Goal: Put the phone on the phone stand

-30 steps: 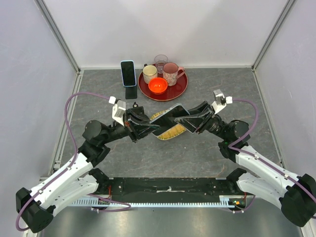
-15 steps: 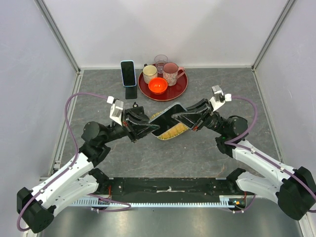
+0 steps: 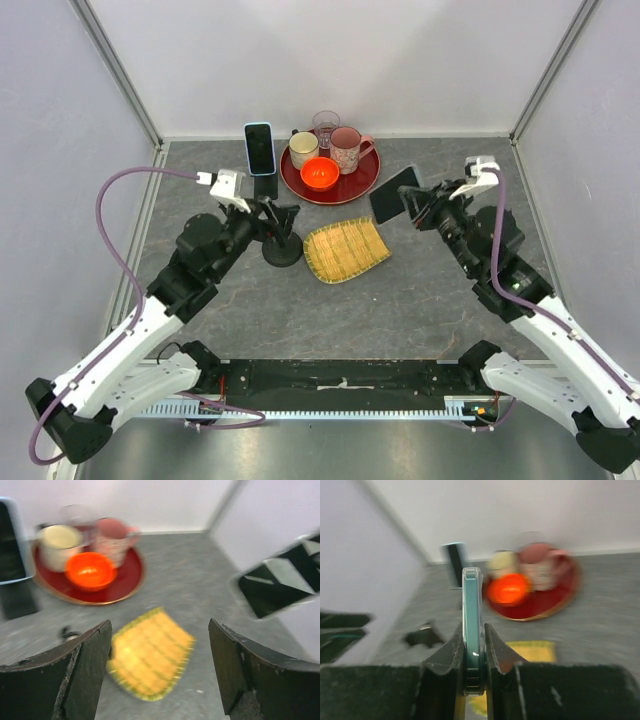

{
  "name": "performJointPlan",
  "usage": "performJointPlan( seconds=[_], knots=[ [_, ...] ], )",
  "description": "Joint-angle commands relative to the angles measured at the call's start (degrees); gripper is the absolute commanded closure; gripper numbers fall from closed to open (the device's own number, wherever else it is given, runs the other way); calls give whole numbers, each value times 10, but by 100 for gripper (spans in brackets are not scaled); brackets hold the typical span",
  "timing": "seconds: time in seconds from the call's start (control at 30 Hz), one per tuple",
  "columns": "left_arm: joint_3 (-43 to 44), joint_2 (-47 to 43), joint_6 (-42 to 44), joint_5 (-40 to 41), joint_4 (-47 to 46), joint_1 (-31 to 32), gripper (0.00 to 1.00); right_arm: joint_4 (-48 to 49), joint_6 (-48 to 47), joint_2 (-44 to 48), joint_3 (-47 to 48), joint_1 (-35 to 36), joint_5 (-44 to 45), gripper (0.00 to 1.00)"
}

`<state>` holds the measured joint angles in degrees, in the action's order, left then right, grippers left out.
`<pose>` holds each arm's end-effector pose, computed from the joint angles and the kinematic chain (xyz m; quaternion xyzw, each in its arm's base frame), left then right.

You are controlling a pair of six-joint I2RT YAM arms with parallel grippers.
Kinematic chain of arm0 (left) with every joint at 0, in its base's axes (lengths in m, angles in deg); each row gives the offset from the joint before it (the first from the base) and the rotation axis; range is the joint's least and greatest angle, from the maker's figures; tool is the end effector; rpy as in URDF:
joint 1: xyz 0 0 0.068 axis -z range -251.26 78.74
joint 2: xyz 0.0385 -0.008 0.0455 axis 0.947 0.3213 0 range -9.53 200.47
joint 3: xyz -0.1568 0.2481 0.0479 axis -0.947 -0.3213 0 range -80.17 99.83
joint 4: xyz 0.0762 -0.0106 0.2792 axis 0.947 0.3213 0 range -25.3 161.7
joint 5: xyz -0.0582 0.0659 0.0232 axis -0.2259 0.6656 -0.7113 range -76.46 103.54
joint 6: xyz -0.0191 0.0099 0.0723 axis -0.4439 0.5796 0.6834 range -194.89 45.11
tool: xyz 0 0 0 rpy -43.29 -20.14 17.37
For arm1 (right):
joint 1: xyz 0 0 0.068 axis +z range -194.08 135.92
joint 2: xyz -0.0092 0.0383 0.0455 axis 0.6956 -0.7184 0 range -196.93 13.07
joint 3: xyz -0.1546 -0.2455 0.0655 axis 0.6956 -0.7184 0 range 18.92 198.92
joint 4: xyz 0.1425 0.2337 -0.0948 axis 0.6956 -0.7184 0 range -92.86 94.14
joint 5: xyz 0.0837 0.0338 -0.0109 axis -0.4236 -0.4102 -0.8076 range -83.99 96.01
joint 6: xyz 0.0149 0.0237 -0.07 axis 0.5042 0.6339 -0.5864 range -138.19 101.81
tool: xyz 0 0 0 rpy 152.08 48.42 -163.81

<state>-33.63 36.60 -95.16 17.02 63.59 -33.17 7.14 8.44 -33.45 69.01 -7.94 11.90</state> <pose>0.1844 -0.1397 0.3877 0.0865 0.6923 -0.3306 0.6355 0.1880 0.1291 0.4162 -0.0169 0.6655 0.3590 0.6542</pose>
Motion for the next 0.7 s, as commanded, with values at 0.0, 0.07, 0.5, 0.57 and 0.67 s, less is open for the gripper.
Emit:
performJointPlan(
  seconds=[0.0,0.07,0.5,0.57,0.67],
  knots=[
    [60,61,52,241,157,-1,19,-271,-85,-52,155,-2,307,100],
    [67,92,57,248,170,-1,25,-324,-106,-78,204,-2,319,100],
    [55,111,72,222,208,-1,65,-493,-341,-288,428,-2,-235,100],
    [39,93,57,194,215,-1,59,-526,-384,-323,456,-2,-300,100],
    [29,56,38,191,221,-1,44,-532,-451,-344,462,-2,-376,100]
  ],
)
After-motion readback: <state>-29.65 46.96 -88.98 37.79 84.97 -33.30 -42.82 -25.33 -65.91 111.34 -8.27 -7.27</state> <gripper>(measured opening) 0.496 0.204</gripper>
